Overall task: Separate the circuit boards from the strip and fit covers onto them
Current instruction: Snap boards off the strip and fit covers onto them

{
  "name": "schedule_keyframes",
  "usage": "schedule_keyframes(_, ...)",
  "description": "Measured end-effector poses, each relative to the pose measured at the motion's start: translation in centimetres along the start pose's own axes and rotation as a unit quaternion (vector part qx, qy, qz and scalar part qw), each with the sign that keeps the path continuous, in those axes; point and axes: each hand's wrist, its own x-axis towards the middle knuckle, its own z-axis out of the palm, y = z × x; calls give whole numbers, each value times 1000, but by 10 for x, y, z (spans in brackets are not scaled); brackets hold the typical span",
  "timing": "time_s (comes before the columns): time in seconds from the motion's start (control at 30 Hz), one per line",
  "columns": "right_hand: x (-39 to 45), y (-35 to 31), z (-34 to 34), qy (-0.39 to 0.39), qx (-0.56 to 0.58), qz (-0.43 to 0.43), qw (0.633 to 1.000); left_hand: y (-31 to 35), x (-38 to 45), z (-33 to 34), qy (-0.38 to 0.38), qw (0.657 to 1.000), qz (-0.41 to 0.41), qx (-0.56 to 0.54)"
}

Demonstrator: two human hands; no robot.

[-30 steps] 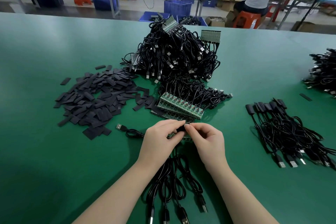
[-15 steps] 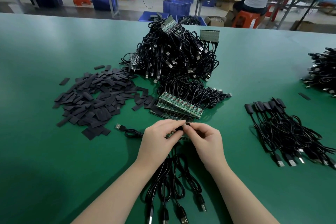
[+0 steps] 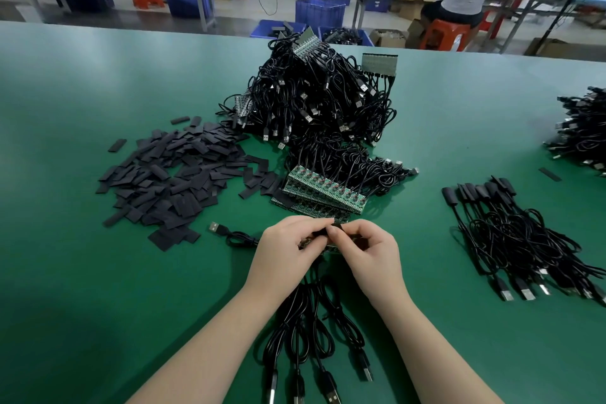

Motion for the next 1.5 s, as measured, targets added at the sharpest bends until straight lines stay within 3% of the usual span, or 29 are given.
schedule_keyframes(0.43,0,-1,1,13,55,24,998,3,2,1,26,997,-66,-35)
schedule_keyframes(0.73,-1,-2,1,3,60,25,998,1,3,0,8,995,-71,-70)
schedule_keyframes(0.93,0,-3,-1,0,82,38,996,4,2,0,10,998,-17,-58)
schedule_keyframes(1.5,-1,-7,-2,2,94,21,995,0,1,0,-4,995,-52,-82)
